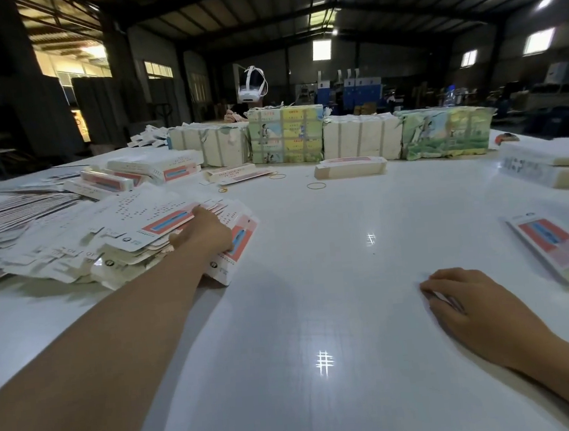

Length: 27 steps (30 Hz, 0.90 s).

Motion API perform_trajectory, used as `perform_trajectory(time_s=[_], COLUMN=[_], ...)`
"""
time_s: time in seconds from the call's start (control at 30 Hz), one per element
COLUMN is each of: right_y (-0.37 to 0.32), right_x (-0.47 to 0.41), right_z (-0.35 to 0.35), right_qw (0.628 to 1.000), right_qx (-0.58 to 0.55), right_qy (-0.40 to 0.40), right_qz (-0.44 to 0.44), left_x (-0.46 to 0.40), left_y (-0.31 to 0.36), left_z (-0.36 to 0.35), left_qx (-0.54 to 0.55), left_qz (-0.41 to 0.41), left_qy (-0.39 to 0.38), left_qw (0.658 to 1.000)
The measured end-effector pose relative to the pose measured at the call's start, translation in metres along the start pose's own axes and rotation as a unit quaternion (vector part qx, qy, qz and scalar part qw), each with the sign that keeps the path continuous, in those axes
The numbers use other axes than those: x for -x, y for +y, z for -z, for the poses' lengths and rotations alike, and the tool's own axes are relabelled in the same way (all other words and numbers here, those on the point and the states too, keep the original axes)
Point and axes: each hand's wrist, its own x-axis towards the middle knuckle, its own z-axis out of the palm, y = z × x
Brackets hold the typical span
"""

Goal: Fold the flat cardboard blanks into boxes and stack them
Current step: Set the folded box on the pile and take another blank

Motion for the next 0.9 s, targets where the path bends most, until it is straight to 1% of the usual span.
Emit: perform_trajectory(time_s=[0.1,0.17,0.2,0.23,0.27,0.3,0.33,0.37,0.4,0.43,0.47,0.5,0.53,0.6,0.63,0.7,0.77,0.83,0.87,0.9], right_y=[-0.002,-0.001,-0.001,-0.001,-0.002,-0.002,-0.002,0.0,0.004,0.008,0.01,0.011,0.011,0.009,0.006,0.003,0.001,-0.002,-0.003,-0.003], right_x=[0.0,-0.002,-0.003,-0.004,-0.005,-0.006,-0.008,-0.009,-0.009,-0.007,-0.005,-0.002,-0.001,0.001,0.002,0.002,0.004,0.007,0.008,0.009], right_z=[0.001,0.001,0.003,0.005,0.01,0.016,0.023,0.03,0.035,0.039,0.041,0.043,0.043,0.043,0.044,0.044,0.043,0.042,0.042,0.04], right_qw=[1.0,1.0,1.0,0.997,0.98,0.936,0.866,0.789,0.722,0.683,0.676,0.686,0.7,0.719,0.728,0.753,0.769,0.784,0.797,0.819], right_qx=[0.003,0.002,-0.016,-0.074,-0.178,-0.314,-0.447,-0.551,-0.619,-0.651,-0.658,-0.653,-0.645,-0.638,-0.632,-0.611,-0.598,-0.588,-0.575,-0.544], right_qy=[-0.009,-0.018,-0.009,0.025,0.069,0.105,0.121,0.115,0.099,0.08,0.065,0.06,0.063,0.074,0.073,0.063,0.055,0.059,0.073,0.099], right_qz=[0.002,0.002,0.002,-0.014,-0.057,-0.118,-0.187,-0.246,-0.292,-0.322,-0.327,-0.317,-0.299,-0.266,-0.254,-0.235,-0.218,-0.188,-0.17,-0.155], left_x=[0.013,0.033,0.045,0.059,0.074,0.089,0.103,0.116,0.127,0.137,0.144,0.151,0.157,0.167,0.174,0.19,0.201,0.202,0.202,0.202], left_y=[0.007,0.02,0.028,0.036,0.044,0.052,0.058,0.064,0.07,0.075,0.079,0.082,0.085,0.089,0.09,0.094,0.096,0.094,0.094,0.092], left_z=[0.007,0.012,0.012,0.01,0.007,0.004,-0.001,-0.005,-0.008,-0.011,-0.015,-0.019,-0.024,-0.036,-0.043,-0.056,-0.068,-0.075,-0.076,-0.076], left_qx=[0.096,0.163,0.192,0.214,0.223,0.224,0.219,0.212,0.205,0.196,0.183,0.169,0.151,0.102,0.076,0.015,-0.044,-0.036,-0.017,-0.002], left_qz=[-0.083,-0.15,-0.18,-0.206,-0.231,-0.255,-0.28,-0.299,-0.313,-0.321,-0.332,-0.343,-0.353,-0.377,-0.396,-0.445,-0.484,-0.492,-0.492,-0.49], left_qy=[-0.006,-0.048,-0.081,-0.119,-0.16,-0.2,-0.235,-0.266,-0.291,-0.31,-0.32,-0.32,-0.302,-0.219,-0.176,-0.12,-0.04,0.034,0.052,0.063], left_qw=[0.992,0.974,0.961,0.947,0.934,0.919,0.905,0.891,0.881,0.873,0.868,0.867,0.873,0.894,0.898,0.887,0.873,0.869,0.869,0.869])
